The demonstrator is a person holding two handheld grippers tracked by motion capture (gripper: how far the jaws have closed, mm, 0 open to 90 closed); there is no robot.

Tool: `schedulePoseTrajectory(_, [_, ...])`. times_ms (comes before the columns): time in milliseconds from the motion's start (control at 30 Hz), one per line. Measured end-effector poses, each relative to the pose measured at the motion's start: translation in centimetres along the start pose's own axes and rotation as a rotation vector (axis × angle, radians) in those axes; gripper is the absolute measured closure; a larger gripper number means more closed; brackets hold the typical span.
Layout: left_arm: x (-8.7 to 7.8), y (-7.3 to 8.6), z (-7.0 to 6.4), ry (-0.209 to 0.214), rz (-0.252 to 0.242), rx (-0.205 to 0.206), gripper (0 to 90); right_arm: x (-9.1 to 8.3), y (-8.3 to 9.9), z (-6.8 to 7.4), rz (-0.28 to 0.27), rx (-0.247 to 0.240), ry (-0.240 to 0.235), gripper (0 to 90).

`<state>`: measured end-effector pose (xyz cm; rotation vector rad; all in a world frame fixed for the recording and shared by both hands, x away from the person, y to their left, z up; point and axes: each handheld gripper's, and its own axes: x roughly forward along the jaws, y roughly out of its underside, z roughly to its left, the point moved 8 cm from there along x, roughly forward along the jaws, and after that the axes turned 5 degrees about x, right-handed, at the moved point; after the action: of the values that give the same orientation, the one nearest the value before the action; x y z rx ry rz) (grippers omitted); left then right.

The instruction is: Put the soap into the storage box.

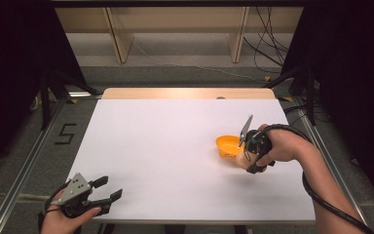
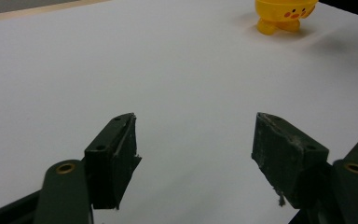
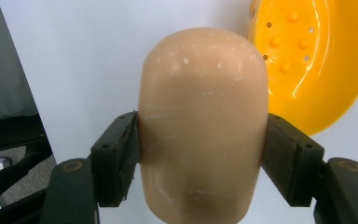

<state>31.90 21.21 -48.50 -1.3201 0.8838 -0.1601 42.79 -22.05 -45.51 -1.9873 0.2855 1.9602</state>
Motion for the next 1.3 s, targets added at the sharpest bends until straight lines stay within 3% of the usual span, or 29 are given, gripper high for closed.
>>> schedulePoseTrajectory(67, [0.0,0.0,0.0,-0.001,0.004,0.004,30.4,0.0,0.0,0.0,0.0,0.003,0.0,33.9])
schedulePoseTrajectory(133, [0.1,0.1,-0.1,-0.004,0.004,-0.019,30.4,0.0,-0.1,0.0,-0.009,-0.007,-0.008,33.9])
schedulePoseTrajectory(300, [0.0,0.0,0.1,-0.006,0.0,0.002,30.5,-0.3,-0.1,-0.2,-0.005,0.01,0.007,33.9])
schedulePoseTrajectory(700, [0.0,-0.1,0.0,-0.003,-0.006,-0.005,30.6,-0.1,-0.7,-0.7,-0.025,0.015,0.006,33.9])
schedulePoseTrajectory(800, [0.0,0.0,0.1,-0.005,-0.001,-0.001,30.6,-0.1,-0.7,-0.7,-0.02,0.04,0.015,33.9])
schedulePoseTrajectory(900, [0.0,0.0,0.0,-0.001,-0.005,-0.009,30.6,-0.1,-0.8,-0.9,-0.029,0.014,0.01,33.9])
schedulePoseTrajectory(1033, [0.0,0.0,0.1,-0.004,-0.002,0.002,30.6,0.0,-1.1,-1.0,-0.037,0.019,0.014,33.9])
schedulePoseTrajectory(1067, [0.0,0.0,0.1,-0.005,-0.002,-0.002,30.6,-0.1,-1.0,-1.0,-0.026,0.042,0.022,33.9])
schedulePoseTrajectory(1100, [0.0,0.0,0.1,-0.005,-0.002,0.0,30.6,0.0,-1.2,-1.2,-0.038,0.01,0.012,34.0])
schedulePoseTrajectory(1133, [0.0,0.0,0.1,-0.002,-0.004,-0.001,30.6,0.0,-1.2,-1.1,-0.034,0.031,0.018,33.9])
schedulePoseTrajectory(1300, [0.0,-0.1,0.0,0.001,-0.005,-0.004,30.6,-0.1,-1.5,-1.3,-0.048,0.028,0.02,34.0])
